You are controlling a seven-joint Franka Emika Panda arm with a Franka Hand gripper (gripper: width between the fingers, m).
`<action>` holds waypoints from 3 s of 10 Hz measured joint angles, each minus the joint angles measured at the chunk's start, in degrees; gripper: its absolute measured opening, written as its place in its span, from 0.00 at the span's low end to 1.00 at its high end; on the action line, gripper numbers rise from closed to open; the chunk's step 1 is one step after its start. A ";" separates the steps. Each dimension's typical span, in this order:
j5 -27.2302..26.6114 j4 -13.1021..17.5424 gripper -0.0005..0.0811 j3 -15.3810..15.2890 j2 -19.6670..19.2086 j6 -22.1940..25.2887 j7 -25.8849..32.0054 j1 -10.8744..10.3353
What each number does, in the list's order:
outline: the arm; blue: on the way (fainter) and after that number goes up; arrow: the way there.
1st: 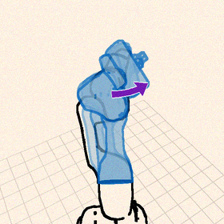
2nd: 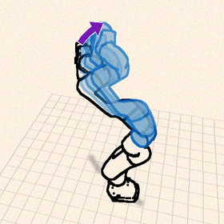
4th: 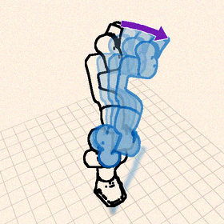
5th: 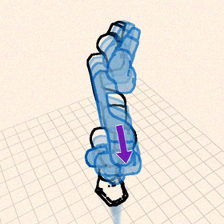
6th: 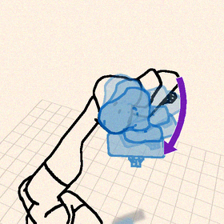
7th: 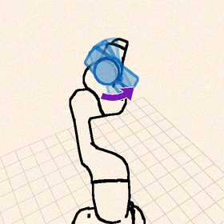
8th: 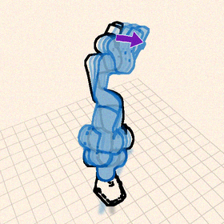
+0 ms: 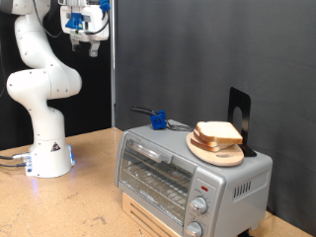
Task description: Make a piece of toast with the oven
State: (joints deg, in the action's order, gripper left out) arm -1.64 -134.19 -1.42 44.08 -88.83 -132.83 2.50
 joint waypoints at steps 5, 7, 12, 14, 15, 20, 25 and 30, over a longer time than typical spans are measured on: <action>0.46 0.37 1.00 2.24 -2.57 -6.07 29.05 -4.68; 0.85 0.79 1.00 2.30 -4.05 -7.37 31.83 -5.12; 1.76 -1.31 1.00 3.73 -7.42 -17.96 61.26 -10.57; 1.96 -2.25 1.00 3.84 -7.74 -20.45 64.91 -10.75; 1.61 -1.95 1.00 4.26 -7.72 -19.61 69.90 -11.47; -2.94 -1.22 1.00 7.77 -8.31 -22.75 86.94 -15.72; -14.35 -2.67 1.00 9.17 -8.08 -24.36 86.22 -16.62; -19.19 -8.91 1.00 10.17 -9.19 -33.58 88.83 -16.65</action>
State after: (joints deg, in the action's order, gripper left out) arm -20.83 -143.10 8.75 34.89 -122.41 -43.99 -14.16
